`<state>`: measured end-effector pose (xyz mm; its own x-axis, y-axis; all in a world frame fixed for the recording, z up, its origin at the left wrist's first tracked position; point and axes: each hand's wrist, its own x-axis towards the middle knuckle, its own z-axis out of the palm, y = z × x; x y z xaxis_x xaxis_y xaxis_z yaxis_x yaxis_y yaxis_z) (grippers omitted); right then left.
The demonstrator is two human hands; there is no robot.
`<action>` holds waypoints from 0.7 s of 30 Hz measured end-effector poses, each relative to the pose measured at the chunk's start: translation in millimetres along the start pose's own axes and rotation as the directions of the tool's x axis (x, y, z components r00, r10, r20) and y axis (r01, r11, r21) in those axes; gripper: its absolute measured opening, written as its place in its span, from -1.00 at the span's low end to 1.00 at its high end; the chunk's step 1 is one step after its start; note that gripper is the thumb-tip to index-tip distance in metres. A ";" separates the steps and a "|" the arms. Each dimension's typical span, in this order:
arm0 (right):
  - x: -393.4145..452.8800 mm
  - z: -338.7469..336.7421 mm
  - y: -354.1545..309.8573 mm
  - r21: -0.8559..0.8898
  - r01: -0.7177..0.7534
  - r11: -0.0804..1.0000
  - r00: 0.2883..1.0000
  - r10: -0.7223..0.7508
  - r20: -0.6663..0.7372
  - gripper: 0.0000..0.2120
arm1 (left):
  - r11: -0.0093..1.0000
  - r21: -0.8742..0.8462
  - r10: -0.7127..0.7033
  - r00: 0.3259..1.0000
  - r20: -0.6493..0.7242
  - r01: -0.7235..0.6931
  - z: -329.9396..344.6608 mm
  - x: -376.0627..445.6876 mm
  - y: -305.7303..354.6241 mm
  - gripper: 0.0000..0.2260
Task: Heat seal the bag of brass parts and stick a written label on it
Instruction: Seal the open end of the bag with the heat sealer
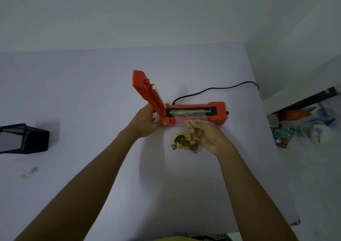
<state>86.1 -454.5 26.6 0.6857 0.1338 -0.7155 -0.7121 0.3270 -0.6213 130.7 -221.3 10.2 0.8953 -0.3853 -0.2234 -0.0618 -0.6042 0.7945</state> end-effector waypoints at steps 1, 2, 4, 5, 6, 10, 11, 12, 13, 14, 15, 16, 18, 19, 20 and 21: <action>-0.3 0.5 0.2 0.011 -0.004 1.000 1.000 0.004 -0.002 -0.89 | 1.000 0.001 -0.008 1.000 -0.001 0.008 -0.5 -0.5 1.3 -0.53; -0.4 0.4 0.6 0.017 -0.007 1.000 1.000 0.007 -0.001 -0.90 | 1.000 0.002 -0.016 1.000 -0.002 0.016 -0.6 -0.8 2.2 -0.53; -0.4 -0.7 1.5 0.003 -0.012 1.000 1.000 0.012 0.001 -0.90 | 1.000 -0.015 0.004 1.000 -0.009 -0.004 -0.3 -1.1 5.9 -0.56; -0.3 -1.3 1.9 -0.012 -0.015 1.000 1.000 0.015 0.000 -0.90 | 0.999 -0.028 0.022 1.000 -0.015 -0.023 -0.3 -1.4 8.1 -0.57; -0.1 -2.1 2.3 -0.026 -0.018 1.000 1.000 0.018 -0.001 -0.91 | 0.999 -0.033 0.029 0.999 -0.017 -0.030 0.1 -1.6 9.5 -0.58; -0.2 -4.3 3.7 -0.046 -0.023 0.999 1.000 0.023 -0.002 -0.92 | 0.997 -0.069 -0.023 1.000 -0.002 0.023 -0.5 2.7 6.4 -0.42; -0.8 -4.0 3.6 -0.045 -0.022 0.999 1.000 0.022 -0.003 -0.92 | 0.996 -0.081 -0.023 1.000 -0.001 0.023 -1.4 3.8 5.3 -0.40; -0.9 -3.8 3.5 -0.042 -0.019 0.999 1.000 0.019 -0.005 -0.92 | 0.996 -0.084 -0.023 1.000 -0.001 0.023 -2.4 5.0 3.9 -0.42; -1.1 -3.5 3.0 -0.034 -0.017 0.999 1.000 0.016 -0.007 -0.92 | 0.996 -0.088 -0.022 1.000 0.000 0.022 -3.2 5.7 3.9 -0.45; -0.8 -3.2 2.6 -0.022 -0.014 1.000 1.000 0.014 -0.007 -0.91 | 0.996 -0.090 -0.024 1.000 0.000 0.024 -3.7 6.3 4.4 -0.48; -1.1 -2.5 1.8 -0.008 -0.013 1.000 1.000 0.013 -0.005 -0.91 | 0.995 -0.094 -0.023 1.000 -0.001 0.023 -3.9 6.9 4.1 -0.50; -1.2 -1.9 1.4 0.009 -0.013 1.000 1.000 0.013 -0.002 -0.91 | 0.995 -0.098 -0.024 1.000 0.001 0.024 -4.0 6.6 5.3 -0.51; -1.2 -1.3 1.8 0.044 -0.019 0.999 1.000 0.019 0.005 -0.91 | 0.994 -0.102 -0.023 1.000 0.002 0.023 -3.6 6.3 6.4 -0.50; -1.1 -1.8 2.2 0.059 -0.022 0.998 1.000 0.022 0.006 -0.91 | 0.995 -0.102 -0.017 1.000 0.002 0.017 -3.0 6.5 6.5 -0.50; -1.3 -1.8 2.6 0.067 -0.024 0.997 1.000 0.024 0.006 -0.91 | 0.995 -0.099 -0.013 1.000 0.005 0.013 -2.7 6.6 7.0 -0.50; -1.6 -1.6 2.8 0.069 -0.023 0.997 1.000 0.023 0.006 -0.91 | 0.995 -0.098 -0.006 1.000 0.004 0.006 -2.4 6.6 7.1 -0.50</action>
<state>82.7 -455.2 25.5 0.6700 0.1468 -0.7277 -0.7158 0.3874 -0.5810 137.2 -226.5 15.8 0.8938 -0.3848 -0.2302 -0.0129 -0.5353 0.8446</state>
